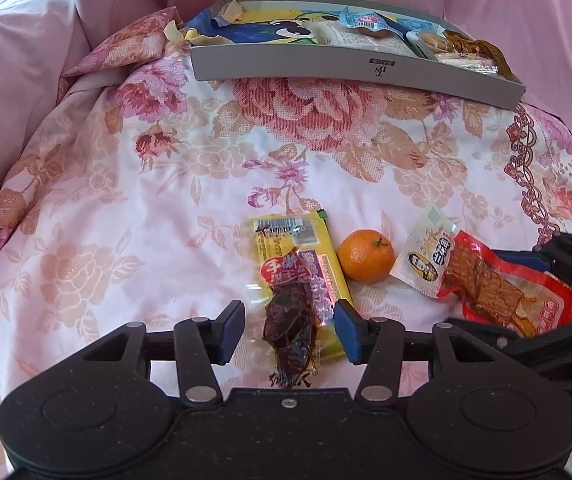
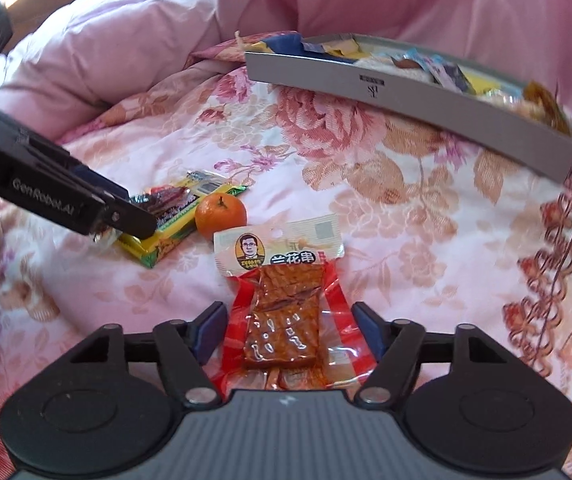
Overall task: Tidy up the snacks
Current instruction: 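Lift and carry the jerky and tofu-strip packets over the grey tray with both tools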
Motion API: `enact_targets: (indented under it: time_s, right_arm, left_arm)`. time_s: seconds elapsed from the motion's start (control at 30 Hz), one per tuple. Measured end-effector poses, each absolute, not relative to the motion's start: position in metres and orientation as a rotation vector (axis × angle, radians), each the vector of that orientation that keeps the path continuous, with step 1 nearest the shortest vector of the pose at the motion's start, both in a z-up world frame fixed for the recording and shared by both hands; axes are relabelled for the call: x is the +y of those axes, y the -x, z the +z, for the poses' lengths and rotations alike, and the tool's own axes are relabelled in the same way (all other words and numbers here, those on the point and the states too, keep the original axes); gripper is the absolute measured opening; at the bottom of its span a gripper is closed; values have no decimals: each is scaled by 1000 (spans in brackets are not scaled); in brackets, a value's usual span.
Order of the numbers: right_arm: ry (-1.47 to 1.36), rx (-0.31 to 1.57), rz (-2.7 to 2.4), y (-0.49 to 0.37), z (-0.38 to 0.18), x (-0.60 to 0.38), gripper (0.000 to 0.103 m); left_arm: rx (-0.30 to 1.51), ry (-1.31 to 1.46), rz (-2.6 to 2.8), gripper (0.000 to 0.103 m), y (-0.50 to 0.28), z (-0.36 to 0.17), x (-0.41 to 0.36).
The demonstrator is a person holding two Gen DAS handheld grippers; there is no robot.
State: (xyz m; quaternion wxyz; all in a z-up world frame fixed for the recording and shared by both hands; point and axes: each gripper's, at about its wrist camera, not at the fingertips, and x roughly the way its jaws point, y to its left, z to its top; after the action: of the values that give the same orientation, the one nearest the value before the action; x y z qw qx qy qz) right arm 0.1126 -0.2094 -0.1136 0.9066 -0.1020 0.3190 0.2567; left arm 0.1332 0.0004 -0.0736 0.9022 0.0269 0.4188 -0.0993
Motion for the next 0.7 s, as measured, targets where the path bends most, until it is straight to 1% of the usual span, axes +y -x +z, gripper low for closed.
enact_targets:
  time_s: [0.13, 0.17, 0.23, 0.27, 0.4, 0.5, 0.6, 0.7]
  right_arm:
    - [221, 655, 541, -112, -116, -207, 81]
    - [226, 656, 540, -112, -116, -206, 79]
    - [237, 660, 548, -112, -115, -204, 71]
    - [245, 656, 547, -111, -114, -203, 65]
    - [326, 623, 547, -105, -112, -196, 62]
    - [461, 556, 537, -94, -113, -186, 58]
    - [586, 490, 522, -84, -116, -176, 57]
    - [626, 467, 513, -81, -117, -174, 56]
  left_arm:
    - [874, -16, -217, 49, -137, -75, 4]
    - [875, -11, -216, 48, -137, -75, 4]
    - [872, -12, -215, 48, -136, -75, 4]
    - [869, -15, -215, 48, -135, -75, 3]
    - [857, -35, -222, 47, -132, -73, 1]
    - [834, -88, -224, 47, -128, -72, -5]
    - [800, -161, -220, 47, -122, -71, -12]
    - [768, -205, -220, 47, -119, -69, -17]
